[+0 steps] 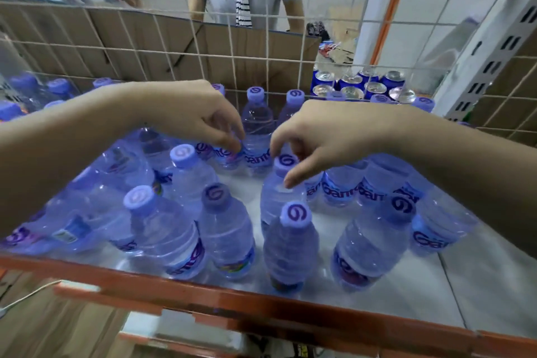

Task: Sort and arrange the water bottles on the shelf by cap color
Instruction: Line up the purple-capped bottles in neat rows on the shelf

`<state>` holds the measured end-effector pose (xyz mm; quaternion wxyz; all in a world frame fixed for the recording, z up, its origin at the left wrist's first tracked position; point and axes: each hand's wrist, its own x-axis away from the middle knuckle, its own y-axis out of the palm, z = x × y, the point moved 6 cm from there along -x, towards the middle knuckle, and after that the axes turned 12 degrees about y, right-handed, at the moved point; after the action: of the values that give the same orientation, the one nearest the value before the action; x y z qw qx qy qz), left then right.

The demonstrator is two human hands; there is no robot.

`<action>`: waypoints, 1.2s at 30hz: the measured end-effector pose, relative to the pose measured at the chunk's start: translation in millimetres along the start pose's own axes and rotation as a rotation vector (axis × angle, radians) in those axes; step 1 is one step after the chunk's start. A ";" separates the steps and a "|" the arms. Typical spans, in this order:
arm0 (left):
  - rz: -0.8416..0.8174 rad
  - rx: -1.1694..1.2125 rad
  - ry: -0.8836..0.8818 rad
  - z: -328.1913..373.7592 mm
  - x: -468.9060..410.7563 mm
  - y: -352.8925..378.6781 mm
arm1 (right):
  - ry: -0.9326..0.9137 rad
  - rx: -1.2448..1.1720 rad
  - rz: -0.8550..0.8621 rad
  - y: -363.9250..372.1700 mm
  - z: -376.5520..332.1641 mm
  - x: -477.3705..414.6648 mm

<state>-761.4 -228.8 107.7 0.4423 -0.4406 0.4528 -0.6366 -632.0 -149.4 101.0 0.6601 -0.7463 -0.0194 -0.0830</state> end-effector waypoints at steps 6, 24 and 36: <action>-0.051 -0.011 0.111 -20.5 32.4 19.0 | 0.061 0.047 -0.031 5.9 -5.1 -24.1; 0.098 -0.128 0.172 -66.5 -40.1 -6.2 | 0.287 0.106 0.030 -17.5 17.6 -67.1; 0.213 -0.163 0.161 -68.8 -23.2 -3.5 | 0.319 0.092 0.196 -5.8 22.5 -70.7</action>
<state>-822.9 -192.9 93.5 0.4324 -0.3722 0.5811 -0.5804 -700.3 -120.7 93.6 0.6932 -0.6910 0.1546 -0.1345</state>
